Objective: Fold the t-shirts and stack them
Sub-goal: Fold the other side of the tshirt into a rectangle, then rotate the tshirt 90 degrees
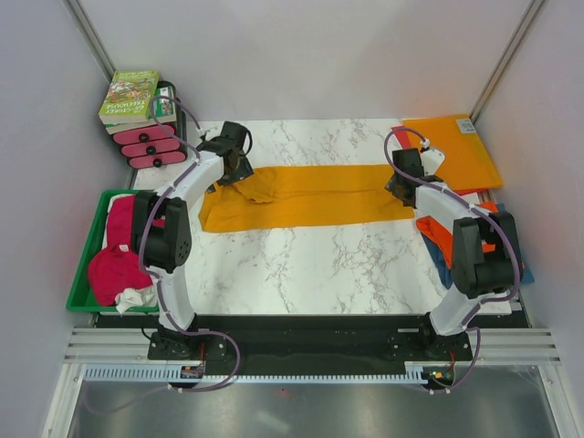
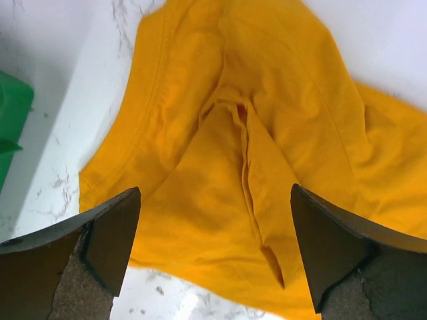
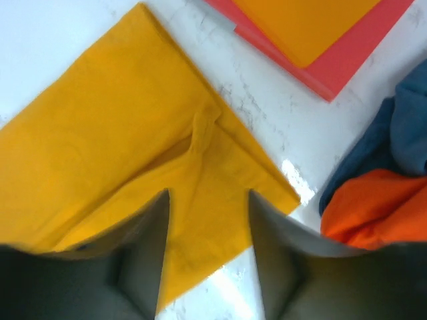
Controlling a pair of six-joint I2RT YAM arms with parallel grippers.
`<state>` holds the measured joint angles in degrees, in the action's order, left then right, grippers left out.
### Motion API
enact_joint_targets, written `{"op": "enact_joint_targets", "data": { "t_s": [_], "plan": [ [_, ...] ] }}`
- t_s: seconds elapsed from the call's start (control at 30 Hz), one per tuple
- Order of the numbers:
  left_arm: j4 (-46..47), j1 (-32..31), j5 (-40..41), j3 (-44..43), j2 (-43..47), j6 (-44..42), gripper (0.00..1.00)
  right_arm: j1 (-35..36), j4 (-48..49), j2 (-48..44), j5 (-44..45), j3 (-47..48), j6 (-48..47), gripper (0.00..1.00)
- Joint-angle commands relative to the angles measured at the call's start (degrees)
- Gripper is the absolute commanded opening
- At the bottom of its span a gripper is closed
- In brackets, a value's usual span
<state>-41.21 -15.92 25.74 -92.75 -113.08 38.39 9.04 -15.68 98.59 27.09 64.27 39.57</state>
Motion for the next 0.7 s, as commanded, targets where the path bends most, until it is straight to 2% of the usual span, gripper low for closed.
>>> {"op": "enact_joint_targets", "data": {
  "t_s": [0.0, 0.07, 0.2, 0.4, 0.67],
  "plan": [
    [1.6, -2.7, -2.1, 7.0, 7.1, 3.7, 0.99, 2.4, 2.6, -3.2, -0.4, -5.3, 2.0, 0.31],
    [3.2, -3.7, -3.6, 9.9, 8.2, 4.4, 0.98, 2.6, 3.1, -2.4, -1.3, -6.3, 2.1, 0.00],
    [4.7, -4.6, -5.2, 15.6, 9.1, 5.6, 0.95, 2.6, 3.1, 0.5, -1.8, -5.8, 2.5, 0.00],
    [5.3, -4.6, -6.8, 17.1, 5.5, 6.3, 0.93, 2.5, 1.0, 5.6, -4.5, -3.4, 4.1, 0.00],
    [4.3, -4.2, -7.6, 16.4, 1.6, 7.0, 0.93, 3.3, -0.4, 2.8, -6.5, -9.5, 4.5, 0.00]
  ]
}}
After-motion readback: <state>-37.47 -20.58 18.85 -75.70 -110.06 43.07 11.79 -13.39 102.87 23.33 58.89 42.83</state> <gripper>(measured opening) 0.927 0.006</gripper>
